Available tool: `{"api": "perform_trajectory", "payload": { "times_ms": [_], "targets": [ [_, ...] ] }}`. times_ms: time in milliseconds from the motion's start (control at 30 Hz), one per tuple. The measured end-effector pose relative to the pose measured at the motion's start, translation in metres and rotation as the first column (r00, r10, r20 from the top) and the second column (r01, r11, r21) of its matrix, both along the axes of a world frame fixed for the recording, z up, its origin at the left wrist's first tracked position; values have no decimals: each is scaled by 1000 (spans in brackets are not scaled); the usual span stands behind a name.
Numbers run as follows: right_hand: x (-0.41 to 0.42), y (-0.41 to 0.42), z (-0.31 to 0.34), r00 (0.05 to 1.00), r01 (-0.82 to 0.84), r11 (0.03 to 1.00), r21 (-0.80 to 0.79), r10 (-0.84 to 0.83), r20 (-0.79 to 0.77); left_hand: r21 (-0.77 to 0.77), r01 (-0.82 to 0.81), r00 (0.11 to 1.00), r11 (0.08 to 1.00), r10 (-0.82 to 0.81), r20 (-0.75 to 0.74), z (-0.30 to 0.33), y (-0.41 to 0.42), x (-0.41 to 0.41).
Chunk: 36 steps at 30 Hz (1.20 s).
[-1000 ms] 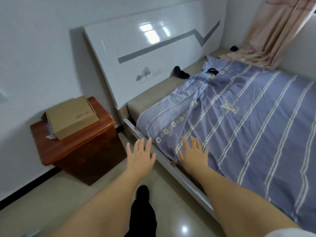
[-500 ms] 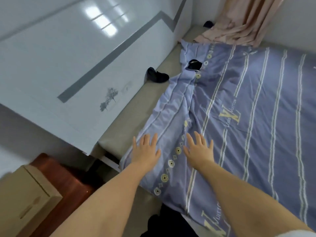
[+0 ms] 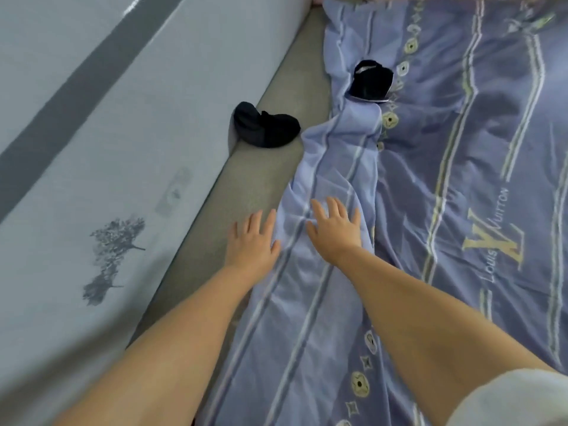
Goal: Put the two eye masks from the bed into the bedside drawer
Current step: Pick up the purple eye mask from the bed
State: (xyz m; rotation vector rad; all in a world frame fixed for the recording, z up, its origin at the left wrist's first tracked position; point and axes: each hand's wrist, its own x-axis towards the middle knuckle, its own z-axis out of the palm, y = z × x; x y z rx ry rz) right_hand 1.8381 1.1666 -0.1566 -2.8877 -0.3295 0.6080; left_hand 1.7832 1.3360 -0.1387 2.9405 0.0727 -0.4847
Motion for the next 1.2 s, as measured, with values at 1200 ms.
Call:
{"api": "perform_trajectory", "payload": {
  "times_ms": [1200],
  "targets": [
    [-4, 46, 89, 723, 682, 447, 578, -292, -626, -840, -515, 757, 170, 549, -353, 83, 37, -5]
  ]
}}
